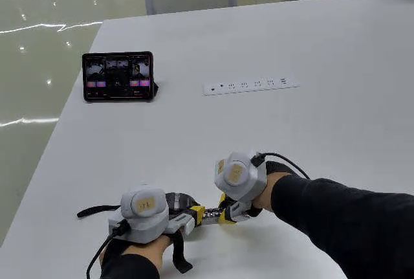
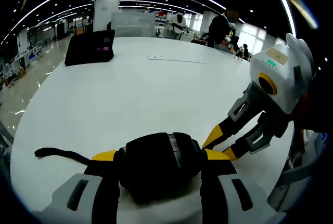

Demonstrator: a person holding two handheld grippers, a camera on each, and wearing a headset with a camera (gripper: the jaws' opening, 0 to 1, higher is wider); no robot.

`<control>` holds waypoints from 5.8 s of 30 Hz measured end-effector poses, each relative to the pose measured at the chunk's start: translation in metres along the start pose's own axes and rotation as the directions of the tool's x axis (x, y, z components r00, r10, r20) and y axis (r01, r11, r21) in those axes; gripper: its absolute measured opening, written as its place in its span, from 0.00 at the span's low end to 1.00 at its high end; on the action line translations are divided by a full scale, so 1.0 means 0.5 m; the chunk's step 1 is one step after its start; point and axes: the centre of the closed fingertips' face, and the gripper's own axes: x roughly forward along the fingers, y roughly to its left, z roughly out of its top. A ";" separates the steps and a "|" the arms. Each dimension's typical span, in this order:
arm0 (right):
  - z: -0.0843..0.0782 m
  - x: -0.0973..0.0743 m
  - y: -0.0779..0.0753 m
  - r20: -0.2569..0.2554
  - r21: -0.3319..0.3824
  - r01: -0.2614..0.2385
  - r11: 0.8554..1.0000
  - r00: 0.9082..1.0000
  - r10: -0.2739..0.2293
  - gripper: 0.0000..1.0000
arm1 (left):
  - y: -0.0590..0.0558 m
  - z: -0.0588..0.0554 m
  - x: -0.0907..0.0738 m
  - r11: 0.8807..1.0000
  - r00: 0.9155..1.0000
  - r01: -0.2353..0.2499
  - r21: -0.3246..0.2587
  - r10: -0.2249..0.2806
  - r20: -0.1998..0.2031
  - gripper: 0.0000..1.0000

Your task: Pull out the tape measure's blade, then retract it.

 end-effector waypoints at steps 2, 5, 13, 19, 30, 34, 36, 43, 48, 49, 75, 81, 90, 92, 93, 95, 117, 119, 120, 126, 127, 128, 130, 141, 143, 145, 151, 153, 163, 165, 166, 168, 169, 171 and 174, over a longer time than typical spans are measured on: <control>0.003 0.002 0.000 0.001 0.002 -0.001 1.000 1.000 0.001 0.10 | 0.000 0.000 0.000 1.000 1.000 0.000 -0.002 0.000 0.000 0.58; 0.008 0.006 0.000 0.007 0.003 -0.001 1.000 1.000 0.001 0.10 | 0.000 0.000 0.000 1.000 1.000 0.000 -0.003 0.000 0.003 0.58; 0.019 0.013 0.003 0.015 0.004 0.004 1.000 1.000 -0.004 0.10 | 0.000 0.001 -0.001 1.000 1.000 -0.003 -0.009 0.003 0.008 0.58; 0.026 0.019 0.004 0.025 0.005 0.003 1.000 1.000 -0.003 0.10 | 0.001 0.002 0.000 1.000 1.000 -0.003 -0.014 0.003 0.006 0.58; 0.040 0.025 0.009 0.042 0.007 0.002 1.000 0.999 -0.002 0.10 | 0.000 0.002 0.000 1.000 1.000 0.002 -0.018 -0.002 0.004 0.58; 0.048 0.030 0.013 0.047 0.014 0.000 1.000 0.999 0.000 0.10 | 0.000 0.001 -0.001 1.000 1.000 0.009 -0.012 -0.009 0.000 0.58; 0.050 0.033 0.013 0.050 0.015 0.001 1.000 0.999 -0.002 0.10 | 0.000 0.001 -0.001 1.000 1.000 0.008 -0.013 -0.008 0.000 0.58; 0.051 0.033 0.012 0.057 0.027 0.008 1.000 0.998 -0.010 0.11 | 0.000 0.001 -0.002 1.000 1.000 0.007 -0.012 -0.007 0.001 0.59; 0.053 0.036 0.010 0.058 0.006 0.014 1.000 0.998 -0.015 0.11 | 0.000 0.001 -0.001 1.000 1.000 0.001 -0.015 -0.001 0.005 0.59; 0.053 0.036 0.010 0.058 0.003 0.015 1.000 0.998 -0.015 0.11 | -0.001 0.001 -0.001 1.000 1.000 0.001 -0.015 -0.001 0.006 0.59; 0.043 0.003 -0.007 0.083 -0.014 0.126 0.992 0.989 -0.124 0.23 | -0.002 0.014 -0.009 1.000 1.000 0.006 0.012 -0.006 0.018 0.61; 0.028 -0.038 -0.004 0.123 0.042 0.156 0.987 0.979 -0.160 0.22 | -0.010 0.021 -0.027 0.995 0.996 0.087 0.050 -0.088 0.019 0.68; -0.041 -0.117 -0.005 0.142 0.242 0.198 0.950 0.961 -0.237 0.41 | 0.044 0.022 -0.068 0.977 0.990 0.132 0.169 -0.139 0.032 0.86; -0.056 -0.141 -0.008 0.166 0.270 0.212 0.939 0.951 -0.262 0.44 | 0.066 0.027 -0.085 0.974 0.988 0.143 0.177 -0.151 0.036 0.90; -0.068 -0.154 -0.007 0.175 0.300 0.215 0.929 0.945 -0.275 0.46 | 0.077 0.032 -0.094 0.972 0.987 0.146 0.185 -0.157 0.045 0.92; -0.086 -0.170 -0.005 0.179 0.322 0.218 0.921 0.941 -0.286 0.50 | 0.091 0.038 -0.105 0.969 0.984 0.158 0.189 -0.171 0.052 0.96; -0.297 -0.327 0.047 0.107 0.335 0.367 0.868 0.900 -0.422 0.78 | 0.165 -0.007 -0.231 0.898 0.962 0.266 0.351 -0.271 -0.034 0.99; -0.314 -0.343 0.059 0.131 0.406 0.343 0.847 0.895 -0.426 0.77 | 0.168 -0.018 -0.238 0.893 0.963 0.261 0.366 -0.265 -0.039 0.99; -0.319 -0.349 0.062 0.139 0.431 0.336 0.837 0.892 -0.430 0.78 | 0.171 -0.022 -0.241 0.892 0.964 0.260 0.370 -0.264 -0.040 0.99; -0.379 -0.399 0.077 0.123 0.471 0.366 0.803 0.874 -0.470 0.81 | 0.196 -0.029 -0.261 0.907 0.967 0.249 0.341 -0.252 -0.035 0.99; -0.387 -0.403 0.078 0.121 0.477 0.367 0.798 0.872 -0.474 0.82 | 0.199 -0.030 -0.262 0.908 0.967 0.248 0.337 -0.251 -0.034 0.99; -0.398 -0.407 0.080 0.115 0.480 0.373 0.794 0.870 -0.479 0.83 | 0.205 -0.031 -0.262 0.911 0.967 0.249 0.330 -0.251 -0.036 0.99; -0.408 -0.411 0.085 0.098 0.479 0.383 0.790 0.871 -0.482 0.84 | 0.212 -0.031 -0.262 0.914 0.968 0.247 0.322 -0.250 -0.033 0.99; -0.413 -0.437 0.115 0.147 0.492 0.353 0.796 0.868 -0.475 0.99 | 0.221 -0.040 -0.267 0.896 0.962 0.271 0.353 -0.261 -0.075 0.99; -0.412 -0.443 0.118 0.156 0.496 0.345 0.797 0.867 -0.473 0.99 | 0.223 -0.041 -0.269 0.894 0.963 0.270 0.358 -0.259 -0.078 0.99; -0.409 -0.448 0.120 0.164 0.483 0.350 0.803 0.864 -0.476 0.99 | 0.229 -0.040 -0.270 0.898 0.963 0.269 0.347 -0.258 -0.079 0.99; -0.413 -0.452 0.118 0.154 0.485 0.359 0.798 0.863 -0.482 0.99 | 0.230 -0.041 -0.273 0.898 0.962 0.272 0.346 -0.256 -0.092 0.96; -0.414 -0.452 0.119 0.149 0.485 0.361 0.797 0.863 -0.482 0.99 | 0.231 -0.038 -0.273 0.896 0.964 0.266 0.357 -0.252 -0.086 0.97; -0.419 -0.449 0.125 0.146 0.489 0.358 0.795 0.866 -0.479 0.99 | 0.233 -0.031 -0.275 0.899 0.963 0.269 0.346 -0.258 -0.078 0.99; -0.418 -0.450 0.125 0.147 0.491 0.357 0.795 0.865 -0.479 0.99 | 0.233 -0.030 -0.277 0.900 0.962 0.272 0.340 -0.261 -0.080 0.99; -0.418 -0.450 0.125 0.145 0.491 0.358 0.794 0.865 -0.480 0.99 | 0.234 -0.028 -0.277 0.900 0.963 0.270 0.341 -0.260 -0.077 0.99; -0.419 -0.450 0.124 0.144 0.489 0.359 0.795 0.866 -0.480 0.99 | 0.237 -0.026 -0.277 0.901 0.963 0.270 0.339 -0.259 -0.079 0.99; -0.419 -0.450 0.124 0.144 0.489 0.359 0.795 0.865 -0.480 0.99 | 0.236 -0.027 -0.278 0.900 0.961 0.276 0.337 -0.263 -0.083 0.99; -0.419 -0.450 0.124 0.145 0.487 0.360 0.796 0.865 -0.480 0.99 | 0.239 -0.024 -0.277 0.901 0.963 0.268 0.342 -0.257 -0.078 0.99; -0.420 -0.447 0.125 0.145 0.490 0.356 0.796 0.867 -0.477 0.99 | 0.240 -0.023 -0.278 0.904 0.962 0.271 0.331 -0.260 -0.080 0.99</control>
